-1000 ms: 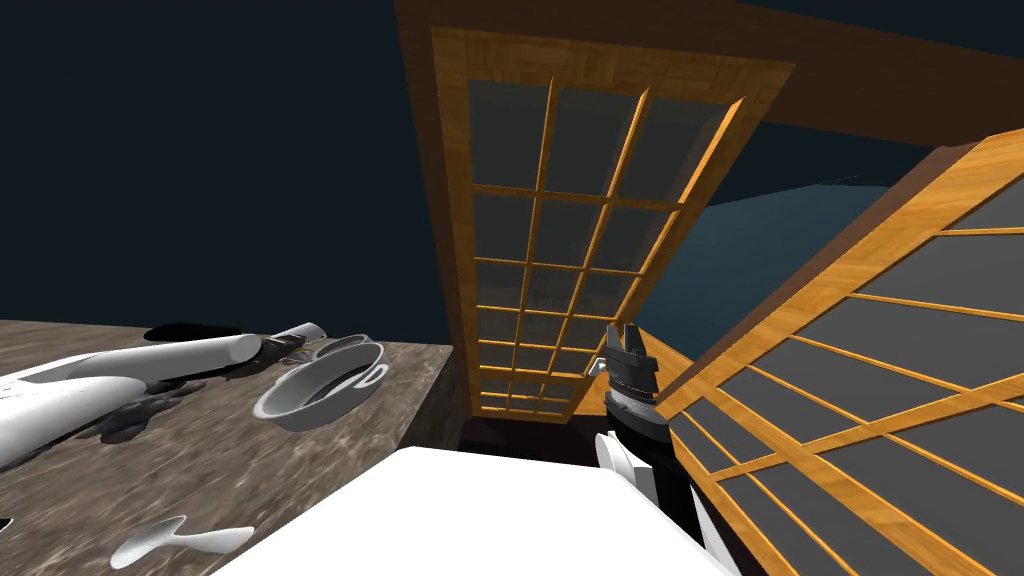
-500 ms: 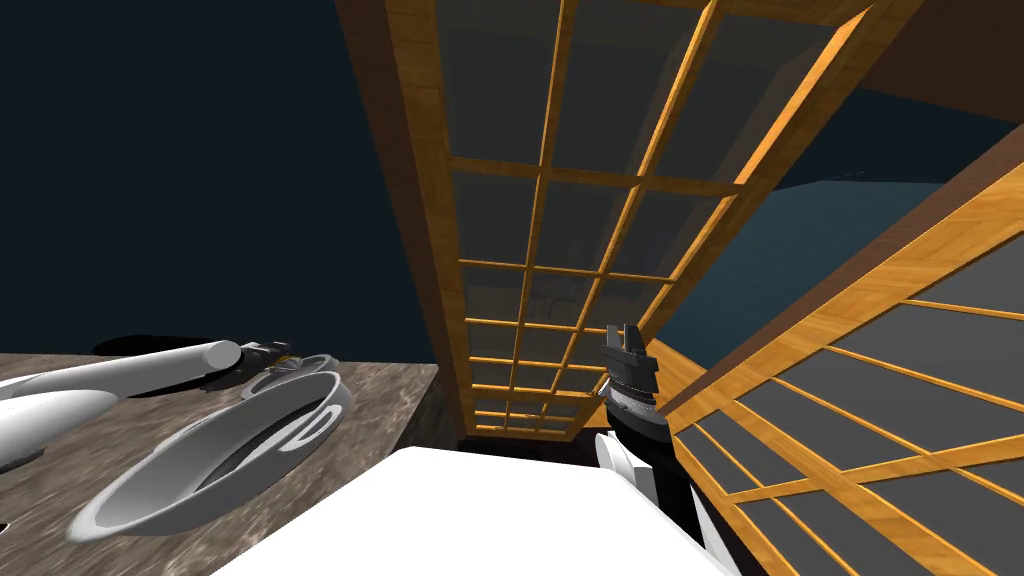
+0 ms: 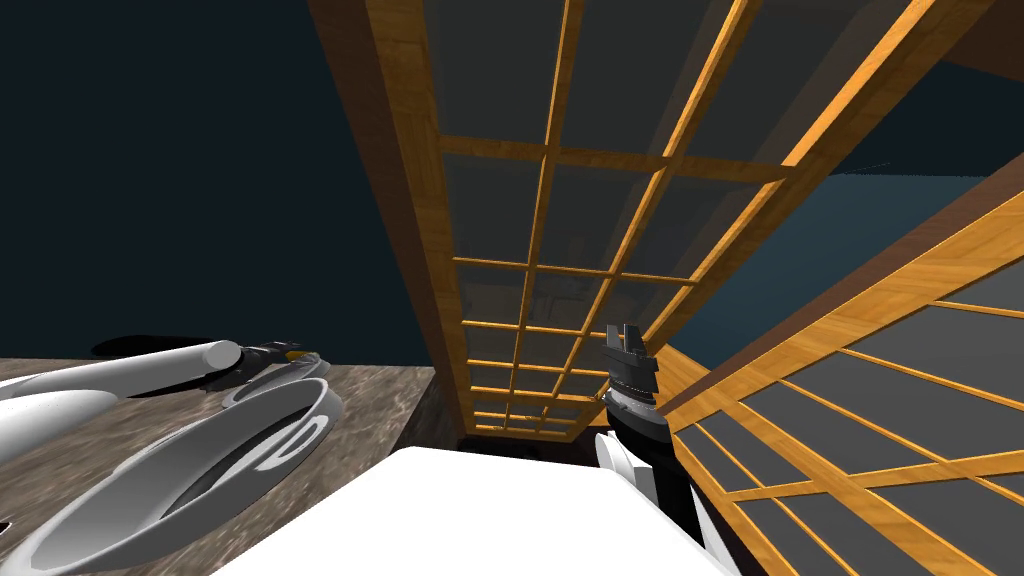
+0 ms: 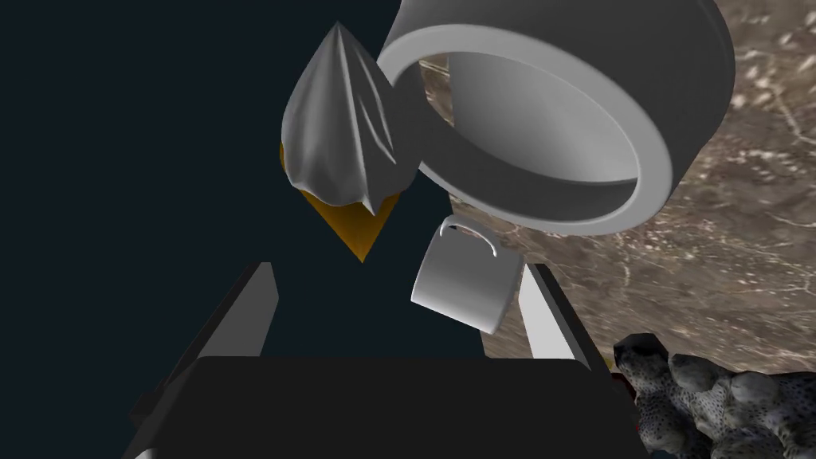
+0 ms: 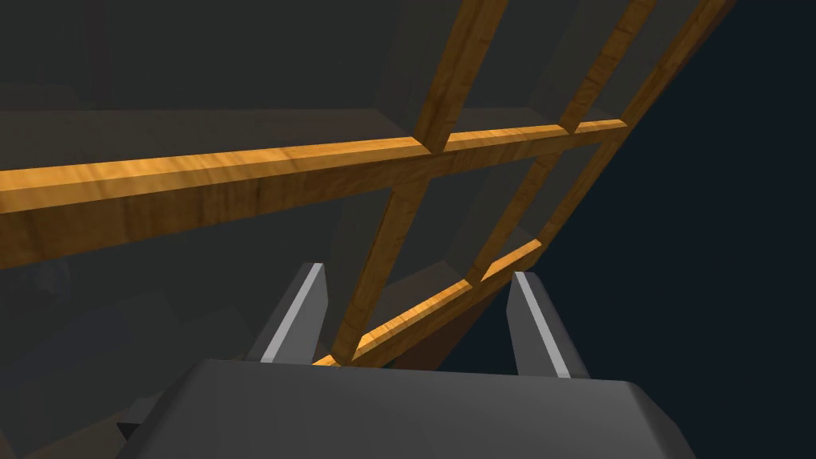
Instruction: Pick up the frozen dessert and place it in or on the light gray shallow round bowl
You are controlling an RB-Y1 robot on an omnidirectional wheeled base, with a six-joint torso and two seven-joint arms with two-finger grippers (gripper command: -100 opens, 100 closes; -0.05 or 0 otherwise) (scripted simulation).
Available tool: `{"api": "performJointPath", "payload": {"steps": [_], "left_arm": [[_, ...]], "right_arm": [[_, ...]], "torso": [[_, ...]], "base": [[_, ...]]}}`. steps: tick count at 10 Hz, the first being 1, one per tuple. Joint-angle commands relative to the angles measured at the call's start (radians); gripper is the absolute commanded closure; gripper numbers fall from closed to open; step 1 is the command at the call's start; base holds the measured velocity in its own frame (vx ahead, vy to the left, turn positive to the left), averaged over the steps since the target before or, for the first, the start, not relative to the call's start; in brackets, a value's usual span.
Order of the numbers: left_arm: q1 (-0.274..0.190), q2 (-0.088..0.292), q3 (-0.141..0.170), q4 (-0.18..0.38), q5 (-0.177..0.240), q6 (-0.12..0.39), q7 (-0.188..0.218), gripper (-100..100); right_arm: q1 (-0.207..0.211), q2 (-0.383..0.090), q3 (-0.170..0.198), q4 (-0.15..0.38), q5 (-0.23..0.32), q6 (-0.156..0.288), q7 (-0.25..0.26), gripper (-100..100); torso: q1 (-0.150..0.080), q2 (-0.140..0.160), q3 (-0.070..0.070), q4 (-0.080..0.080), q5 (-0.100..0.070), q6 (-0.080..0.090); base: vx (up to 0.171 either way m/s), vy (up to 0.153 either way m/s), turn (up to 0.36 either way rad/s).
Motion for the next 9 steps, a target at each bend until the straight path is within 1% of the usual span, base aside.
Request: {"api": "performJointPath", "payload": {"steps": [1, 2, 3, 6, 7, 8, 9], "left_arm": [[0.0, 0.0, 0.0, 0.0, 0.0, 0.0, 0.0, -100], [0.0, 0.0, 0.0, 0.0, 0.0, 0.0, 0.0, 0], [0.007, 0.03, 0.003, -0.007, 0.029, 0.025, -0.009, -100], [0.021, 0.089, 0.008, -0.021, 0.087, 0.074, -0.027, -100], [0.001, 0.072, 0.003, 0.002, 0.078, 0.061, -0.04, -100], [0.0, 0.074, 0.003, 0.003, 0.081, 0.065, -0.043, 0], [0.0, 0.074, 0.003, 0.003, 0.08, 0.064, -0.043, 0]], "right_arm": [[0.0, 0.0, 0.0, 0.0, 0.0, 0.0, 0.0, 0], [0.0, 0.0, 0.0, 0.0, 0.0, 0.0, 0.0, 0], [0.0, 0.0, 0.0, 0.0, 0.0, 0.0, 0.0, 0], [0.0, 0.0, 0.0, 0.0, 0.0, 0.0, 0.0, 0], [0.0, 0.0, 0.0, 0.0, 0.0, 0.0, 0.0, 0], [0.0, 0.0, 0.0, 0.0, 0.0, 0.0, 0.0, 0], [0.0, 0.0, 0.0, 0.0, 0.0, 0.0, 0.0, 0]], "torso": [[0.0, 0.0, 0.0, 0.0, 0.0, 0.0], [0.0, 0.0, 0.0, 0.0, 0.0, 0.0], [0.0, 0.0, 0.0, 0.0, 0.0, 0.0], [-0.001, -0.002, -0.001, 0.0, 0.0, 0.0], [-0.001, -0.002, -0.001, 0.0, 0.0, 0.0], [-0.001, -0.001, -0.001, 0.0, 0.0, 0.0], [0.0, 0.0, 0.0, 0.0, 0.0, 0.0]], "base": [[0.0, 0.0, 0.0], [0.0, 0.0, 0.0], [0.019, -0.002, 0.054], [0.04, -0.006, 0.041], [0.018, -0.005, 0.008], [0.0, 0.0, 0.0], [0.0, 0.0, 0.0]]}}
